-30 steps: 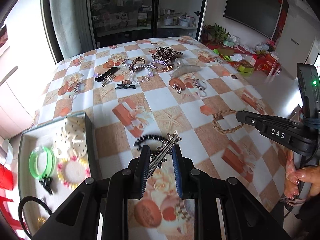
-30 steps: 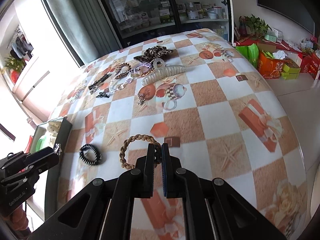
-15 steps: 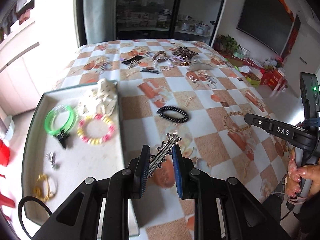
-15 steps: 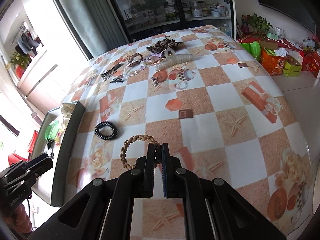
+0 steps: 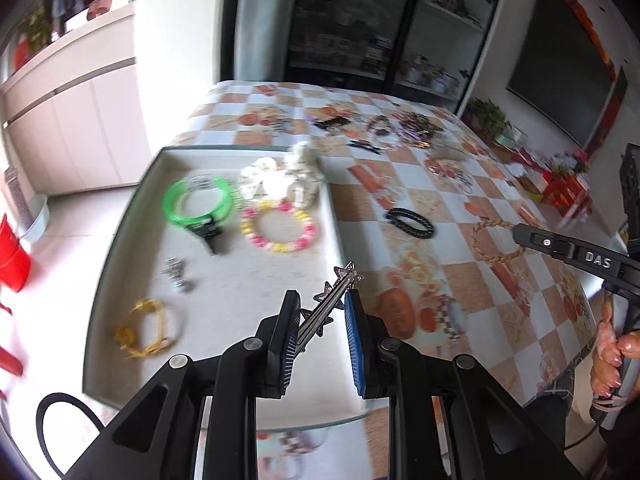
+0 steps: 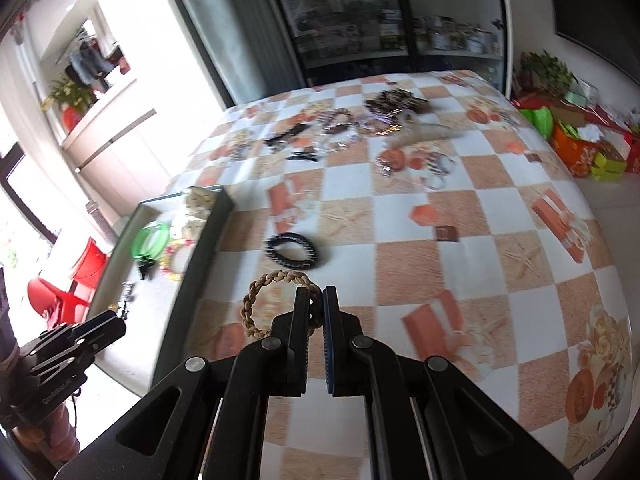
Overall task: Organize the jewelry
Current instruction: 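Carry the barrette and braided bracelet over the grey tray with both tools, then open the right tool to drop the braided bracelet in the tray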
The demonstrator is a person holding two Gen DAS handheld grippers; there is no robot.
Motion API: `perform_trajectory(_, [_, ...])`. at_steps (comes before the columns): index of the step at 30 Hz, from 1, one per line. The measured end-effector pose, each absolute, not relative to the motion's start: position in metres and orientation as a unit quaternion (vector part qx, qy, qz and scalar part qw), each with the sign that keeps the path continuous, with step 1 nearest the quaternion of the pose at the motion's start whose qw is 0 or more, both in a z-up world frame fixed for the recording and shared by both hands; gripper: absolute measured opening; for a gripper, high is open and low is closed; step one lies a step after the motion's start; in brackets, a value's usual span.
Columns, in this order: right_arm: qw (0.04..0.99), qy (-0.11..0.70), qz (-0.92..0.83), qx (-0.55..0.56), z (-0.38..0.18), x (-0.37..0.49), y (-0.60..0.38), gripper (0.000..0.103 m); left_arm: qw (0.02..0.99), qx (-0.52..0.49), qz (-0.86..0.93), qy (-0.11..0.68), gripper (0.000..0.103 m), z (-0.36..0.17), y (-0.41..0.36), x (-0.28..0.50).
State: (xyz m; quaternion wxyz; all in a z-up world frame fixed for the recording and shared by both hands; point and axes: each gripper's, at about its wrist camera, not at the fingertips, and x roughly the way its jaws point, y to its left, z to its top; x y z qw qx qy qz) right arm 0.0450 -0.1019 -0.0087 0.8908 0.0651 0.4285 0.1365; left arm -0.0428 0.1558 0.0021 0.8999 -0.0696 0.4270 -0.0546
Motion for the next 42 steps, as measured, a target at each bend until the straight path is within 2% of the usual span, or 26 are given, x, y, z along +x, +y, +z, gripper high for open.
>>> perform_trajectory(19, [0.861,0.442,0.252,-0.022,-0.004,0.051,0.04,0.007,0.894,-0.111,0.02,0.433,0.026,-0.021,0.237,-0.058])
perform_trajectory(42, [0.792,0.543,0.277,-0.043,-0.074,0.109,0.11,0.007,0.865,-0.071,0.001,0.496,0.026,-0.059,0.217,-0.028])
